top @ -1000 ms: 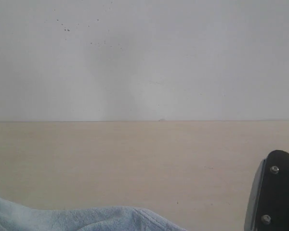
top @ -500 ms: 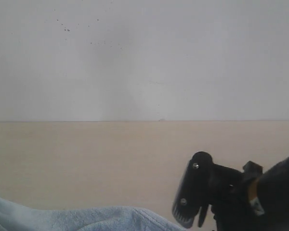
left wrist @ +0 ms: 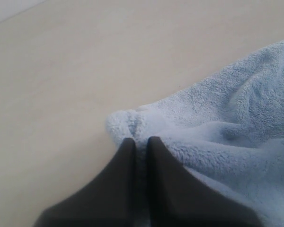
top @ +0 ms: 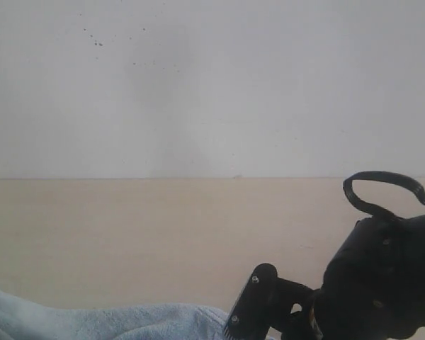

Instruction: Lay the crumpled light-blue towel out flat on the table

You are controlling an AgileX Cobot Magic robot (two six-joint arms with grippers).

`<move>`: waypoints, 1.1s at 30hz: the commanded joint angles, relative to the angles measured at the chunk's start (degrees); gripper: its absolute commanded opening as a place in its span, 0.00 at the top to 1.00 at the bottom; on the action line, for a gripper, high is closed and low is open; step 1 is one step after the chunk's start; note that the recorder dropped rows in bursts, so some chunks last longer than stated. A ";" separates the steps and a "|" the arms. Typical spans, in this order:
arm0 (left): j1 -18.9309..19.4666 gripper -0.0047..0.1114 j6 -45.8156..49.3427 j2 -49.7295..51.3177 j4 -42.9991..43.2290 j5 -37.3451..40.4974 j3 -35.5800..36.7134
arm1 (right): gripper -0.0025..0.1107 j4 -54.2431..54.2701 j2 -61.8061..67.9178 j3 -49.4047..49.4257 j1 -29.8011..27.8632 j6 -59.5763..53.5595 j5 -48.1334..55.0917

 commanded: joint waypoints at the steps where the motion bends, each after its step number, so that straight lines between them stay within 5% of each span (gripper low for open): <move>1: 0.07 0.93 0.08 -0.29 0.34 -0.42 0.32 | 0.59 0.03 0.17 -0.25 -0.03 3.64 1.66; 5: 0.07 0.93 0.08 -0.29 0.34 -0.42 0.32 | 0.74 -0.21 0.17 -0.25 -0.03 5.67 4.39; 12: 0.07 0.93 0.08 -0.29 0.34 -0.42 0.32 | 0.77 -0.21 0.17 -0.25 -0.03 9.33 4.91; 16: 0.07 0.93 0.08 -0.29 0.34 -0.42 0.32 | 0.98 -0.21 0.17 -0.25 -0.03 12.22 2.00; 19: 0.07 0.93 0.08 -0.29 0.34 -0.42 0.32 | 0.98 -0.21 0.17 -0.25 -0.03 15.04 0.59; 22: 0.07 0.93 0.08 -0.29 0.34 -0.42 0.32 | 0.89 -0.21 0.17 -0.25 -0.03 14.92 1.47; 28: 0.07 0.93 0.08 -0.29 0.35 -0.52 0.32 | 0.36 -0.21 0.26 -0.25 -0.03 14.28 3.27; 33: 0.07 0.93 0.08 -0.29 -0.08 -0.53 0.32 | 0.50 0.00 0.26 -0.25 -0.03 14.93 1.91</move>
